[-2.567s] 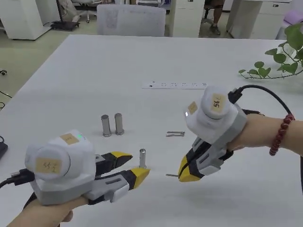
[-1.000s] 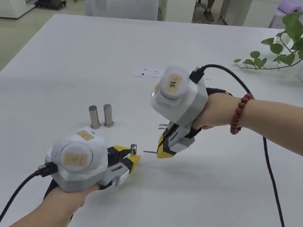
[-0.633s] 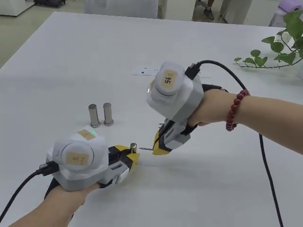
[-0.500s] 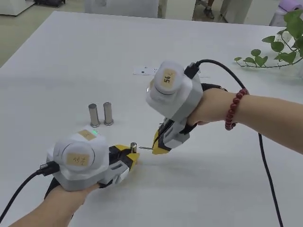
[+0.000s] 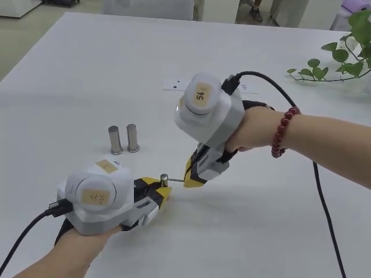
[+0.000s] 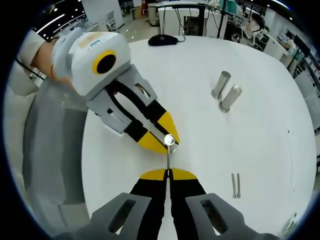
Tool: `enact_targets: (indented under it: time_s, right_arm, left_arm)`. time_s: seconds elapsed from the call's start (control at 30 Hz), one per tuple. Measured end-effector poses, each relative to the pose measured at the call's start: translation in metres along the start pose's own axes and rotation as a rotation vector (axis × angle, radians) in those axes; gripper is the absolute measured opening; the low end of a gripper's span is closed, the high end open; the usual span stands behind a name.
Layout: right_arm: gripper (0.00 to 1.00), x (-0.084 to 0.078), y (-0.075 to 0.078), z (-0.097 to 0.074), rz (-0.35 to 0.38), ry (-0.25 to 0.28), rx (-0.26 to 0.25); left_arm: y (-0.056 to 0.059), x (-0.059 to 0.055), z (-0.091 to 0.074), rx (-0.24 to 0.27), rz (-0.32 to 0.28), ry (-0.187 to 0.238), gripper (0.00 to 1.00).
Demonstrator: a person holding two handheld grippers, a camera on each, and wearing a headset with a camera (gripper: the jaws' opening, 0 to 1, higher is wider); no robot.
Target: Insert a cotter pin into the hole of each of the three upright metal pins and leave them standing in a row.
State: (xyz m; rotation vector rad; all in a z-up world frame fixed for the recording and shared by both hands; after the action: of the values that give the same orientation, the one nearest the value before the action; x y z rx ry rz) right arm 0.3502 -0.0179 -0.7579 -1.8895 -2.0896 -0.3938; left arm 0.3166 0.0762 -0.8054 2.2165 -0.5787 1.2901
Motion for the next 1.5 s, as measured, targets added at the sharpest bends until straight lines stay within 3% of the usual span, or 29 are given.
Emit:
enact_targets:
  time_s: [0.63, 0.83, 1.5]
  right_arm:
    - [0.03, 0.006, -0.002, 0.001, -0.022, -0.025, -0.005]
    - [0.03, 0.009, -0.001, 0.001, 0.012, -0.004, 0.002]
    - [0.04, 0.017, -0.001, 0.006, -0.003, 0.02, -0.01]
  left_arm:
    - [0.003, -0.002, 0.002, -0.001, 0.012, 0.002, 0.07]
    - [0.003, -0.002, 0.002, -0.001, 0.014, 0.002, 0.07]
    - [0.005, -0.003, 0.002, -0.002, 0.012, 0.003, 0.07]
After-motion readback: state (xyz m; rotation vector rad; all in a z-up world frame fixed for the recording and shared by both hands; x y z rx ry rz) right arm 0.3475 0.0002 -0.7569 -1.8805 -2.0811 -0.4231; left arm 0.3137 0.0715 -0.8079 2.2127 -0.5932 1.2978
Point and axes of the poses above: the centre of the closed fingertips' face, and the gripper's own axes: z roughly forward along the fingers, y roughly to its right, x roughly out of its top, the point moved 7 cm from there along -z, roughly backward along the fingers, and after that the axes turned 9 degrees about -z, right-handed, at the moved point
